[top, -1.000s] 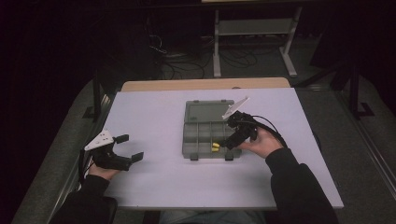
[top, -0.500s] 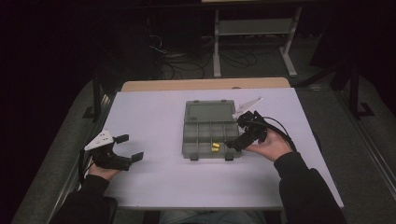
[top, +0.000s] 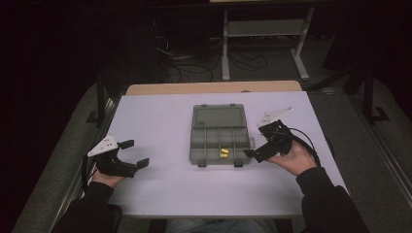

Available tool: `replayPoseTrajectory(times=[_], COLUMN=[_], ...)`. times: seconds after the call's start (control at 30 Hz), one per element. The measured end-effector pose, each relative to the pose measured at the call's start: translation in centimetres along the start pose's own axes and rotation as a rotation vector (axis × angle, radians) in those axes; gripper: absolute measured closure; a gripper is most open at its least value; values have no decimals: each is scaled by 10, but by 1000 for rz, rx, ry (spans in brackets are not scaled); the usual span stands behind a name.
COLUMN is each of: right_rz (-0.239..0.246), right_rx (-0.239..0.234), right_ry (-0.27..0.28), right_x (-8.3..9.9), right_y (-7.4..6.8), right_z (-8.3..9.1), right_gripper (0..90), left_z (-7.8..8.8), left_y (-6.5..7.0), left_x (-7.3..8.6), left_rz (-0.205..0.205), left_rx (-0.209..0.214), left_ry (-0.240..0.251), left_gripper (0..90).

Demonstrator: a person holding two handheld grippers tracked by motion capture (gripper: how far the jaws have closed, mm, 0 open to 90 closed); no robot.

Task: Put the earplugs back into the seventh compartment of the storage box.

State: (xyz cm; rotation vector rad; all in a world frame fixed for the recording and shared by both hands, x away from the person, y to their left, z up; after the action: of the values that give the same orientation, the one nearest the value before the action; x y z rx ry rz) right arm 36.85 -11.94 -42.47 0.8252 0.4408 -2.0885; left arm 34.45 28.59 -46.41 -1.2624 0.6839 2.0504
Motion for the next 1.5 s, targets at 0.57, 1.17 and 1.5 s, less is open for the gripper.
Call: replayPoseTrajectory(times=[0.57, 1.17, 1.5], right_rz=[-113, -200, -214], right_rx=[47, 113, 156], right_ry=[96, 276, 324], right_x=[44, 79, 94], right_y=[11, 26, 33], right_z=[13, 36, 41], right_gripper=[0, 0, 0], left_z=[0, -1, -1], left_y=[2, 2, 2], left_x=[-2, -2, -2], left_rz=[2, 2, 1], left_rx=[10, 11, 16], left_ry=[12, 11, 13], left_gripper=[0, 0, 0])
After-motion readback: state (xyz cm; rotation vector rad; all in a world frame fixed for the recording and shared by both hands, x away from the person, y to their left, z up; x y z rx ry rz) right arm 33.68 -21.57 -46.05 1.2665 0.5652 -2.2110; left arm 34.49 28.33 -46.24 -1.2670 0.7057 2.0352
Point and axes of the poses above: each handheld gripper's, and its own axes: z roughly backward along the jaws, x roughly out of its underside, y roughly to its right, the point moved 7 cm from there along -z, roughly forward along the jaws
